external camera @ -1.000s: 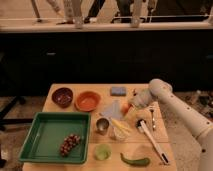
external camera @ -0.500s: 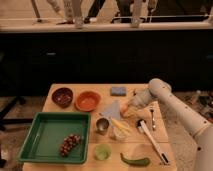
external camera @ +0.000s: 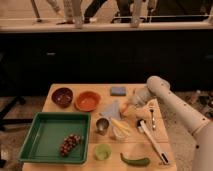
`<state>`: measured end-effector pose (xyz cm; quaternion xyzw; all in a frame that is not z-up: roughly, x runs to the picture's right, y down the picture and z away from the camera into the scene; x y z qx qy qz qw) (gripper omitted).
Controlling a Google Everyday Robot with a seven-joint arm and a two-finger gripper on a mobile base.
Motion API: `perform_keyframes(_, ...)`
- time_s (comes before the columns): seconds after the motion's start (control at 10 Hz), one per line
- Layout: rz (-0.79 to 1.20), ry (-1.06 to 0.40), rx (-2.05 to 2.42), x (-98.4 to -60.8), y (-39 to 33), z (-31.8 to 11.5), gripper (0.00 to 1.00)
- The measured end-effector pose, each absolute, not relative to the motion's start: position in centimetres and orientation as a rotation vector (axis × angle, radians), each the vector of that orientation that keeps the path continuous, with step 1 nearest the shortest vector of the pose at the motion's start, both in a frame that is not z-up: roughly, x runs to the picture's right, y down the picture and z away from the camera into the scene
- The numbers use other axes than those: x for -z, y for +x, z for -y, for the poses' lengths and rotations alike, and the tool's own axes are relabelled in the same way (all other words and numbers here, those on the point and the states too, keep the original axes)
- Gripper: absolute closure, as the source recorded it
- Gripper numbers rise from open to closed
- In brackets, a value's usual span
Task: Place apple in red bowl
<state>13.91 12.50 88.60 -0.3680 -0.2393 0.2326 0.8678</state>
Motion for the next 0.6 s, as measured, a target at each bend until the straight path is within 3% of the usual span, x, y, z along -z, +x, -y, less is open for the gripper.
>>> perform_keyframes(0.6, 0.561, -0.72, -0.48, -86.4, 14.4, -10.4, 1.0)
